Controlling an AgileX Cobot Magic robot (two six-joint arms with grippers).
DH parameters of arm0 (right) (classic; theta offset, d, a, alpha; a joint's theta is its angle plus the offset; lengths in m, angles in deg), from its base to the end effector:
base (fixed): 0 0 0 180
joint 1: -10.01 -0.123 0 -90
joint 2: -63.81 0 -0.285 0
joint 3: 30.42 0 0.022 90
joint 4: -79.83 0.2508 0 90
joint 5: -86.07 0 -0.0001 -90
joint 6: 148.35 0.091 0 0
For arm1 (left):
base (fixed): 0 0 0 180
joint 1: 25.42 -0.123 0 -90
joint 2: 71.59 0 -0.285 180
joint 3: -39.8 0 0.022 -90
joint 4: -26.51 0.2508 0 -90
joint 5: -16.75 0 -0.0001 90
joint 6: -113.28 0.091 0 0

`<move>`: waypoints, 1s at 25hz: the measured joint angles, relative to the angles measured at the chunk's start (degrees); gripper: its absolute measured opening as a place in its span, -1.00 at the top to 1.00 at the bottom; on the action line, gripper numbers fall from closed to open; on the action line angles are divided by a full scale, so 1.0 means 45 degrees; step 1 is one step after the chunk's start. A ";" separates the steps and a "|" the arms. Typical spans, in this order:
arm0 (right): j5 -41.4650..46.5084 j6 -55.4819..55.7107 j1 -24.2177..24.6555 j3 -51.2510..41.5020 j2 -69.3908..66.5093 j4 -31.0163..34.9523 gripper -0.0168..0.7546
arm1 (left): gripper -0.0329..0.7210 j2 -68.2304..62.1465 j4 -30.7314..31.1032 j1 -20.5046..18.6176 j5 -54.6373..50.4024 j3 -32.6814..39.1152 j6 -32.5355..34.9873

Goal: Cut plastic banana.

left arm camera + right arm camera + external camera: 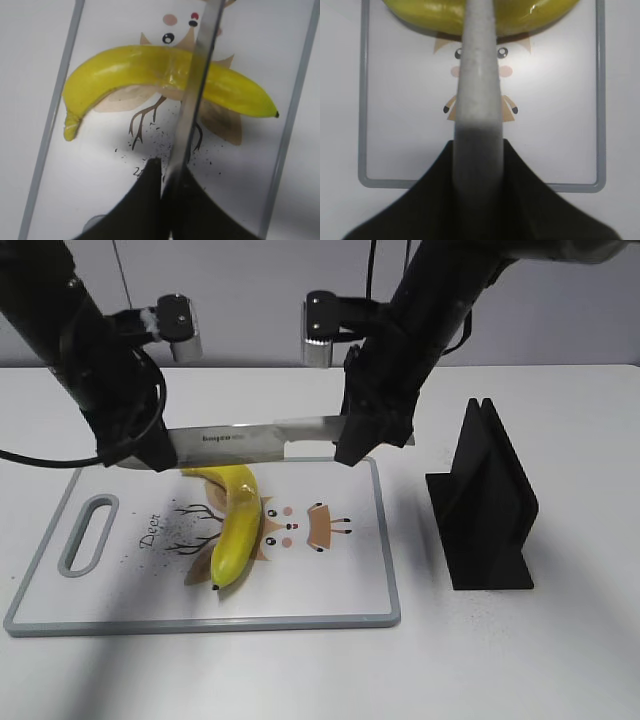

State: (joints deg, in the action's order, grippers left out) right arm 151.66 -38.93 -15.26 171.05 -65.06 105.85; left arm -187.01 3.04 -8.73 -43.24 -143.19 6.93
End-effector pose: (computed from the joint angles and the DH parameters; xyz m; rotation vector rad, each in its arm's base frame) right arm 0.3808 0.2200 0.2086 -1.9344 2.0597 0.4955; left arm 0.3521 -0.1383 0.2209 1.8148 2.1693 -0.3734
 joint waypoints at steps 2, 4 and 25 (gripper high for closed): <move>-0.0203 0.0114 -0.0063 0.0000 -0.0471 -0.0346 0.54 | 0.84 -0.0542 -0.0044 0.0000 0.0301 0.0000 -0.0091; -0.0398 0.0181 -0.0072 0.0000 -0.0952 -0.0557 0.54 | 0.84 -0.1150 -0.0151 0.0019 0.0927 0.0158 -0.0119; 0.0472 0.0958 -0.0133 0.0411 -0.0221 -0.1190 0.53 | 0.84 -0.0323 -0.0561 0.0027 -0.0265 -0.0030 -0.0297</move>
State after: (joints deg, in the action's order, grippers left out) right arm 153.78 -34.62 -15.86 172.90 -66.06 100.50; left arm -188.47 0.51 -8.61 -44.43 -143.32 5.59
